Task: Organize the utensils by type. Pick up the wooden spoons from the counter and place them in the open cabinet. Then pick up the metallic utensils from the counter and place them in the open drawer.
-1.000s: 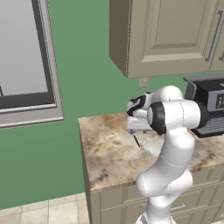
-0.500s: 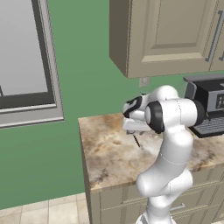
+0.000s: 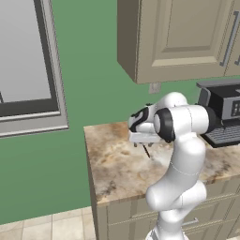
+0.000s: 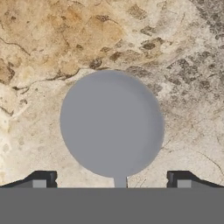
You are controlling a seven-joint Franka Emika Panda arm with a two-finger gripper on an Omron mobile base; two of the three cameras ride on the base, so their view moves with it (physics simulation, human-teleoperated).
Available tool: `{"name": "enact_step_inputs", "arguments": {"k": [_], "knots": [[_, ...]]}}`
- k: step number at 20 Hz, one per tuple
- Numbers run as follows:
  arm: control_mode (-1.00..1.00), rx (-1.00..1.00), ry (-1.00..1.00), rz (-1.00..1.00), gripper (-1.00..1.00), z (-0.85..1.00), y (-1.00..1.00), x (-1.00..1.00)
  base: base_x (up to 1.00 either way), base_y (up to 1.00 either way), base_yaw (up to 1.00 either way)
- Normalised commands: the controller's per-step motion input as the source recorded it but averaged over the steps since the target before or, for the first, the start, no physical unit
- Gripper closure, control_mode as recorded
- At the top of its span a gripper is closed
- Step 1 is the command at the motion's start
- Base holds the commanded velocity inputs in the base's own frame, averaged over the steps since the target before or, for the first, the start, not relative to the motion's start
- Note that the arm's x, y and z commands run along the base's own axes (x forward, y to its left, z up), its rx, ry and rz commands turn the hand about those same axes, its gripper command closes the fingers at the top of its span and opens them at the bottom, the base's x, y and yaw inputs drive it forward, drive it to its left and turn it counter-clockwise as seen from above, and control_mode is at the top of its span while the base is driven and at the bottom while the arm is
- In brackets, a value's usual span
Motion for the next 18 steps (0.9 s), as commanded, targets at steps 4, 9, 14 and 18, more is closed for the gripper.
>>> {"name": "enact_step_inputs", "arguments": {"k": [4,9,14,18], "knots": [[-1.00,-0.10,0.00,0.00,-1.00,-0.13,0.00,0.00,0.00,0.00,0.00],[-1.00,-0.10,0.00,0.00,-1.00,-0.18,0.00,0.07,0.00,0.00,0.00],[-1.00,-0.04,0.00,0.00,-1.00,-0.18,-0.02,0.17,0.00,0.00,0.00],[-1.00,-0.02,0.00,0.00,-1.00,-0.19,-0.06,0.15,0.00,0.00,0.00]]}}
